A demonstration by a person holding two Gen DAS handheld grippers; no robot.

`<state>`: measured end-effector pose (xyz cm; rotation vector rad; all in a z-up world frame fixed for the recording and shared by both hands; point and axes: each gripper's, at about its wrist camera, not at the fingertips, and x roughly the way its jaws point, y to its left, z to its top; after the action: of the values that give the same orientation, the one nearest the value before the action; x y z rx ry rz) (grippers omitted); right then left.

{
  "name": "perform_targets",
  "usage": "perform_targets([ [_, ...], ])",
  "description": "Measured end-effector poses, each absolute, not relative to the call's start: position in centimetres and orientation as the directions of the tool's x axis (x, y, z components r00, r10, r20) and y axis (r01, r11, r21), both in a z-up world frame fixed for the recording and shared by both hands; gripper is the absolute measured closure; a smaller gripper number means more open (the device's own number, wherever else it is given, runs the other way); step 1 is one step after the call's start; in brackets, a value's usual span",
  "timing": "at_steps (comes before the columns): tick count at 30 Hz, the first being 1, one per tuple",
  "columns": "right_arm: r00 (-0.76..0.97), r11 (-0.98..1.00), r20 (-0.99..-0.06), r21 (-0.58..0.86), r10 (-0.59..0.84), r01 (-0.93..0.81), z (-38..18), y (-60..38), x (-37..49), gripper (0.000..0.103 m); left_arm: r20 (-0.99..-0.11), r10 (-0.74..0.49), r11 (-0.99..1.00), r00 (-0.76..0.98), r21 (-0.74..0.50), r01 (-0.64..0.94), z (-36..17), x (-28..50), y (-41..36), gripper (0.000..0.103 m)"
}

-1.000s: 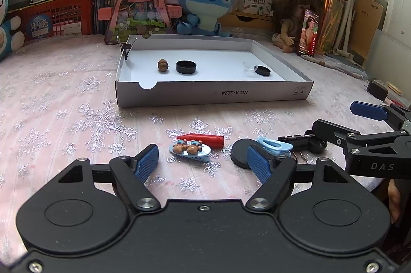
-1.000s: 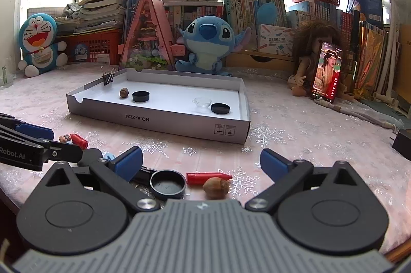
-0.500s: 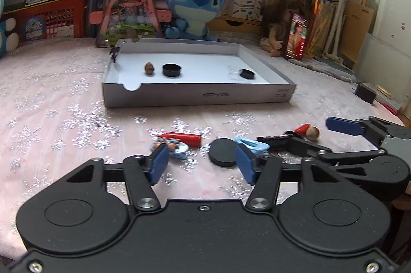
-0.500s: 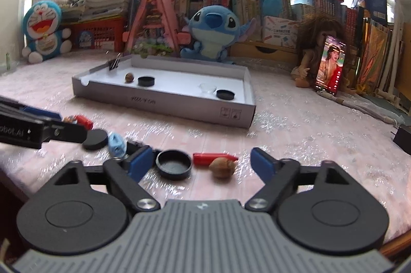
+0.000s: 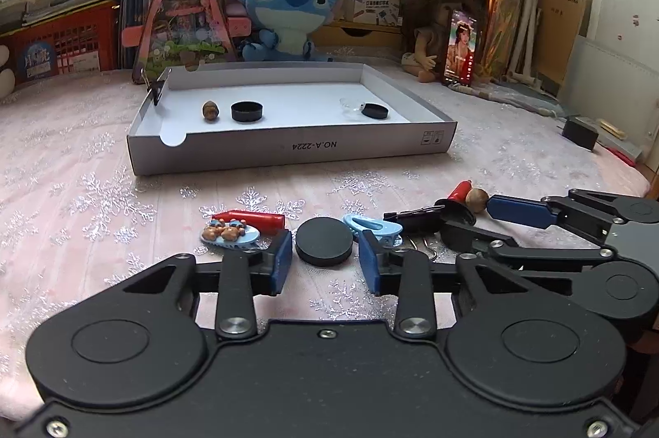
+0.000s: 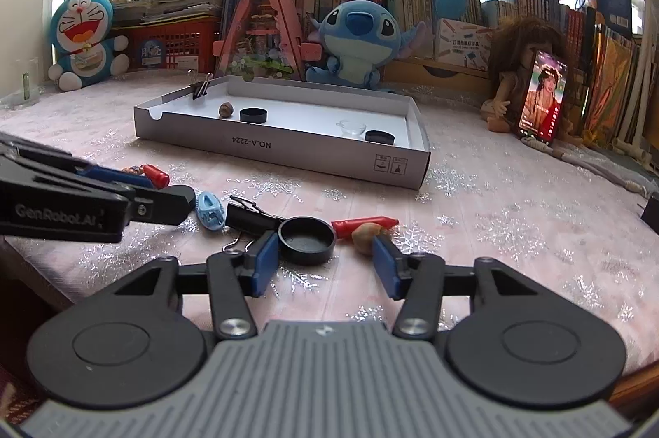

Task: Organize rigid objects
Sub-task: 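Grasp the flat black disc with the left gripper while the right gripper grasps the black round cup, then carry the black disc and black cup with both grippers over the white tray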

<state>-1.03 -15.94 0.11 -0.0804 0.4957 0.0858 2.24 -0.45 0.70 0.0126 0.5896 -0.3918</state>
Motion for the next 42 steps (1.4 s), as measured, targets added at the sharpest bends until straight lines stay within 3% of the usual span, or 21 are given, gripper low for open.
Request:
perform_targets([
  [5, 0.873, 0.993, -0.481, -0.041, 0.074, -0.107, 0.1, -15.9, -0.8, 0.062, -0.538, -0.346, 0.930, 0.768, -0.093, 0.355, 0.5, 2.3, -0.7, 0.071],
  [29, 0.875, 0.998, -0.480, 0.022, 0.056, -0.052, -0.1, -15.9, 0.2, 0.061, -0.533, -0.337, 0.933, 0.776, -0.077, 0.353, 0.5, 2.4, -0.9, 0.073],
  [42, 0.880, 0.999, -0.473, 0.006, 0.043, -0.046, 0.3, -15.4, 0.0, 0.065, -0.525, -0.325, 0.938, 0.787, -0.074, 0.338, 0.7, 2.1, -0.8, 0.073],
])
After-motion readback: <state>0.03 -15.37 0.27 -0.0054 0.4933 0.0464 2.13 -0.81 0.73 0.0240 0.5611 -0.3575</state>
